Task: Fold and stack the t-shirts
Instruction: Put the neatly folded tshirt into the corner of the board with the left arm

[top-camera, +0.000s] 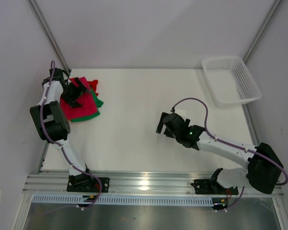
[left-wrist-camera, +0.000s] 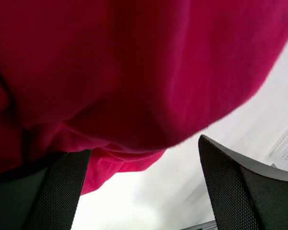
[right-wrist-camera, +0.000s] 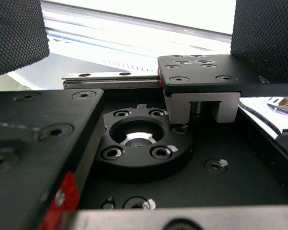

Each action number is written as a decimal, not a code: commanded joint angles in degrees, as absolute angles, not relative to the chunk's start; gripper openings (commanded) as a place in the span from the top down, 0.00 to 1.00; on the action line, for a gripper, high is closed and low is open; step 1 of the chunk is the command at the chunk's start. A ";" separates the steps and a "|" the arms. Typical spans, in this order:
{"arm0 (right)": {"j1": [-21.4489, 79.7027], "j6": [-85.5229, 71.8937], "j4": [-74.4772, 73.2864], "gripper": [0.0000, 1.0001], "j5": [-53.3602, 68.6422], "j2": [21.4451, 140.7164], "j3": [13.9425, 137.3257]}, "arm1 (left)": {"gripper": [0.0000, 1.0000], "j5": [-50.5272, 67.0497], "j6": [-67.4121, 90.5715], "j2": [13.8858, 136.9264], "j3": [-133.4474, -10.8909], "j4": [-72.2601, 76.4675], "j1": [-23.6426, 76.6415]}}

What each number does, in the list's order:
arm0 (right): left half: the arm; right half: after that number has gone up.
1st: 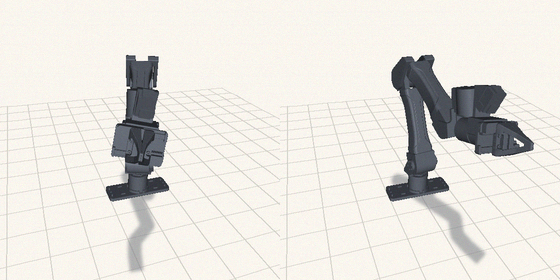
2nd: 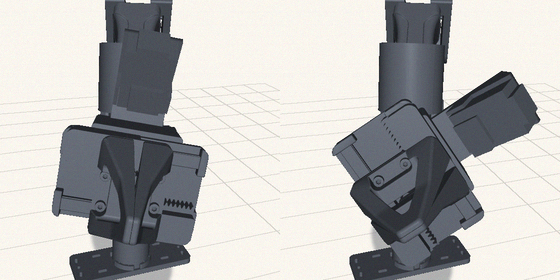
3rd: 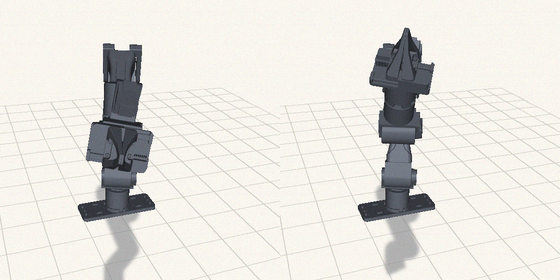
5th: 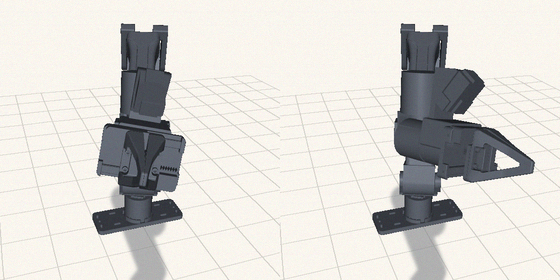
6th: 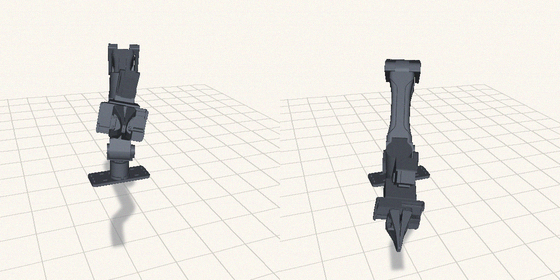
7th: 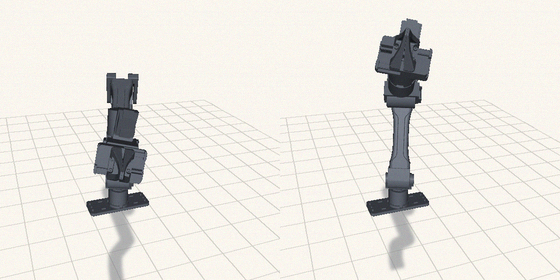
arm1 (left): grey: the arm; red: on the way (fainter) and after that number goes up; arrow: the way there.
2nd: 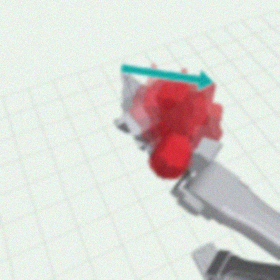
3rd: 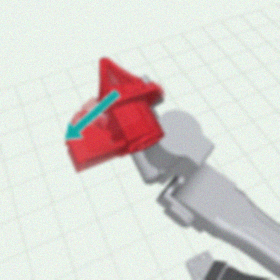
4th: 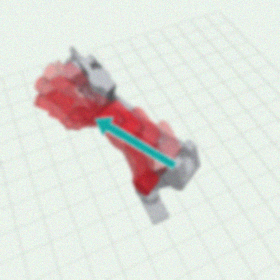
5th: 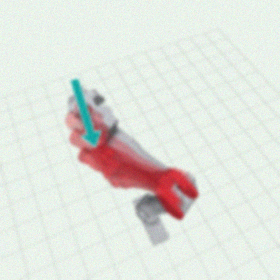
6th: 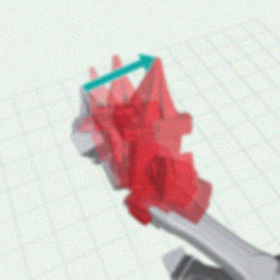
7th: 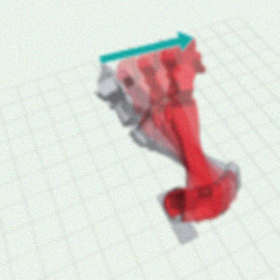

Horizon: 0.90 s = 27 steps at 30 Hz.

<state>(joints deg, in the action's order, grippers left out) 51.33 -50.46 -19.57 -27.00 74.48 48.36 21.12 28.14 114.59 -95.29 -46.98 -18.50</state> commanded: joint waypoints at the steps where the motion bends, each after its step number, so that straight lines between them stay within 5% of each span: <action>1: 51.33 -48.87 -20.48 0.01 -27.86 72.42 48.78 | 0.05 17.93 25.40 117.77 -93.78 -48.34 -18.19; 17: 50.98 -48.87 -20.39 0.01 -26.72 72.25 47.90 | 0.05 23.99 27.77 106.35 -103.09 -50.36 -18.19; 27: 51.33 -48.25 -20.91 0.01 -26.46 74.26 50.18 | 0.04 28.91 30.76 117.22 -111.80 -44.66 -18.19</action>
